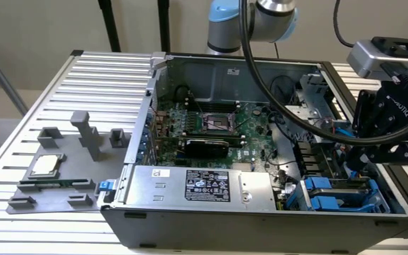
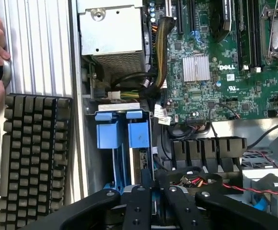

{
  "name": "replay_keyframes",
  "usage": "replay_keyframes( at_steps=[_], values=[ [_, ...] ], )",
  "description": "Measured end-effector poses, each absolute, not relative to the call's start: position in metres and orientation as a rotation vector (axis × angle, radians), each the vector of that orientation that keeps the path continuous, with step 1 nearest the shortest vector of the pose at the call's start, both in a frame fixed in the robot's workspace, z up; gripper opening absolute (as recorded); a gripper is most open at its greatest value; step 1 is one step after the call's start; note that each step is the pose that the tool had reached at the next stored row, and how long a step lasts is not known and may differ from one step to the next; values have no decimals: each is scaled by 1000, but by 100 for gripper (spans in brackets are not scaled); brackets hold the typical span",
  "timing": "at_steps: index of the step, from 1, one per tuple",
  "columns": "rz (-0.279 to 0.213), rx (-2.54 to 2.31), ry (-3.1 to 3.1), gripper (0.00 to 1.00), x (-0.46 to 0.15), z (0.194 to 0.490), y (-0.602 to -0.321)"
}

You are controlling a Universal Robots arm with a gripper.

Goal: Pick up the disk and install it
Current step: 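Insert the second disk wire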

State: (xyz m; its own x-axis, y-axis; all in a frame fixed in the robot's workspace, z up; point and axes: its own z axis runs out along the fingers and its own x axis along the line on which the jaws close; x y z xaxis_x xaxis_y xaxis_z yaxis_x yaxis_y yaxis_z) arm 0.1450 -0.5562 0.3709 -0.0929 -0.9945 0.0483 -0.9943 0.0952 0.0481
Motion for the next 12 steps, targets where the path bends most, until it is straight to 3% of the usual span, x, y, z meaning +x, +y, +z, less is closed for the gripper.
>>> replay_keyframes(
  at_steps=[12],
  values=[
    [26, 2084, -2288, 0, 126, 366, -556]
  ],
)
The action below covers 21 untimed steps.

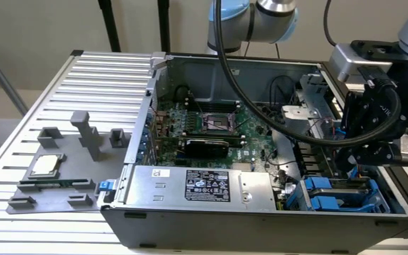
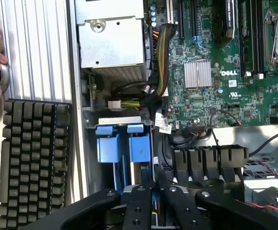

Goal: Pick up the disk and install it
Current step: 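Insert the second disk wire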

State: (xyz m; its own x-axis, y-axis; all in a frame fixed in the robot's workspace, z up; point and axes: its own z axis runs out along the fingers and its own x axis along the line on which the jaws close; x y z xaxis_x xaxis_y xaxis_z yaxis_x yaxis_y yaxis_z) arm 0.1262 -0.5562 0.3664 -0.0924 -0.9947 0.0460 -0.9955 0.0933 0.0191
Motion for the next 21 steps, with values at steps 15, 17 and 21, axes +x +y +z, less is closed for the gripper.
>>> replay_keyframes(
  at_steps=[15, 17, 21],
  values=[
    [57, 2099, -2303, 0, 126, 352, -562],
    [64, 2102, -2307, 0, 126, 350, -563],
    [83, 2110, -2316, 0, 126, 346, -563]
  ],
)
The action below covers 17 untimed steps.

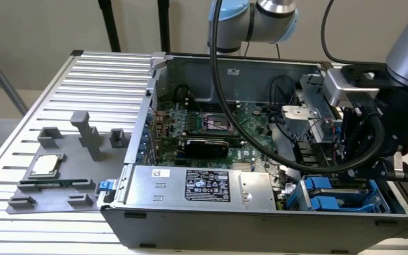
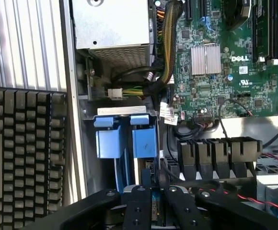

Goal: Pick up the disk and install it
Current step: 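Insert the second disk wire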

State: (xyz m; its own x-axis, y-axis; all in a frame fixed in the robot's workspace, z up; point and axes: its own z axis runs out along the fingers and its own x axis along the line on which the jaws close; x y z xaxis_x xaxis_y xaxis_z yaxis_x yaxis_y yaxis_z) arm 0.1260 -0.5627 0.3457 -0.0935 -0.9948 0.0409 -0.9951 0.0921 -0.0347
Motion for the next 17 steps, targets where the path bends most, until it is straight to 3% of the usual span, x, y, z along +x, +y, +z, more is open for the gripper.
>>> replay_keyframes(
  at_steps=[17],
  values=[
    [125, 2128, -2337, 0, 113, 340, -563]
  ],
)
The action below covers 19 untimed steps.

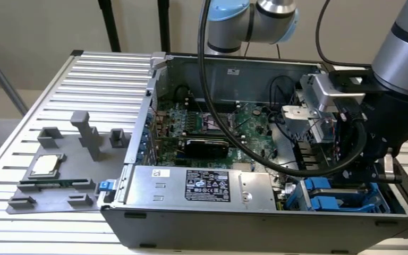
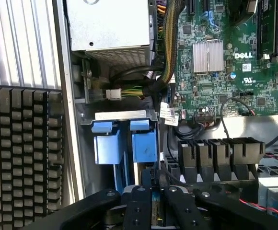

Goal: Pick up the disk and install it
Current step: 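Insert the second disk wire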

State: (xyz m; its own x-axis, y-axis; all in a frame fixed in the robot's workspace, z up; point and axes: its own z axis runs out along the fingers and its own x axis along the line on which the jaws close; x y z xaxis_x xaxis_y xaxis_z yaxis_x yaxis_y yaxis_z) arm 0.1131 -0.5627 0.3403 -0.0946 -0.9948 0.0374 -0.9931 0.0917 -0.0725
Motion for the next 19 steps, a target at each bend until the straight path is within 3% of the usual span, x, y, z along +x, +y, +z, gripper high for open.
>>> replay_keyframes(
  at_steps=[19],
  values=[
    [-130, -2097, 2302, 0, 114, 342, -560]
  ],
)
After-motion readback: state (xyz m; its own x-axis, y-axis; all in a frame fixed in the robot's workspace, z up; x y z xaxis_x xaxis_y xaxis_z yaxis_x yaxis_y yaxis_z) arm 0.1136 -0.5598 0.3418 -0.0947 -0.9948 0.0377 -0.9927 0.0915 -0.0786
